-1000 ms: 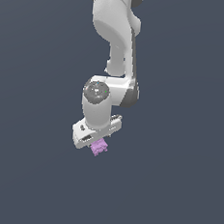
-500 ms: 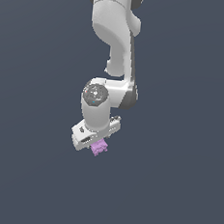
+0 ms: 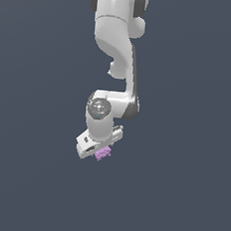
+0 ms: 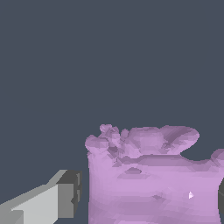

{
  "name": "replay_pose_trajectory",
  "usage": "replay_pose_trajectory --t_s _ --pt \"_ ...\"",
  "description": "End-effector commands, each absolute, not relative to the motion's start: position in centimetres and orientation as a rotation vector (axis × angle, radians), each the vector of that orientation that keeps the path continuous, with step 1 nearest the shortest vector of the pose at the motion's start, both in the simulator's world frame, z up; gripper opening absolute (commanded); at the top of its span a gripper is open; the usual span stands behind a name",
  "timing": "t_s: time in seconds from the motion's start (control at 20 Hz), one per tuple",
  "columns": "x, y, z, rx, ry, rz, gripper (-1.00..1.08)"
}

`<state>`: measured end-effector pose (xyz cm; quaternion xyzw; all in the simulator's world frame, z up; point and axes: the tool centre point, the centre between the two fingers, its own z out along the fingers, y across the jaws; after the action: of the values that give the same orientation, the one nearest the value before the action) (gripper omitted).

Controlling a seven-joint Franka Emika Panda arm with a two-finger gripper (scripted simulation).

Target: Pick up the object and move it to a goal position.

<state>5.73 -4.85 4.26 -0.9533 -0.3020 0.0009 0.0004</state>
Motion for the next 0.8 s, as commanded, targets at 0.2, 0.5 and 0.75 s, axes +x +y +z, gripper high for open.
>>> replay_pose_trajectory --t_s 0.2,0.5,0.75 --pt "5.9 -4.86 3.97 -2.995 -0.949 0.0 -1.0" --pt "5.9 -4.86 3.97 -2.995 -0.949 0.0 -1.0" --pt "5.96 -4.7 4.09 -2.995 -0.949 0.0 -1.0"
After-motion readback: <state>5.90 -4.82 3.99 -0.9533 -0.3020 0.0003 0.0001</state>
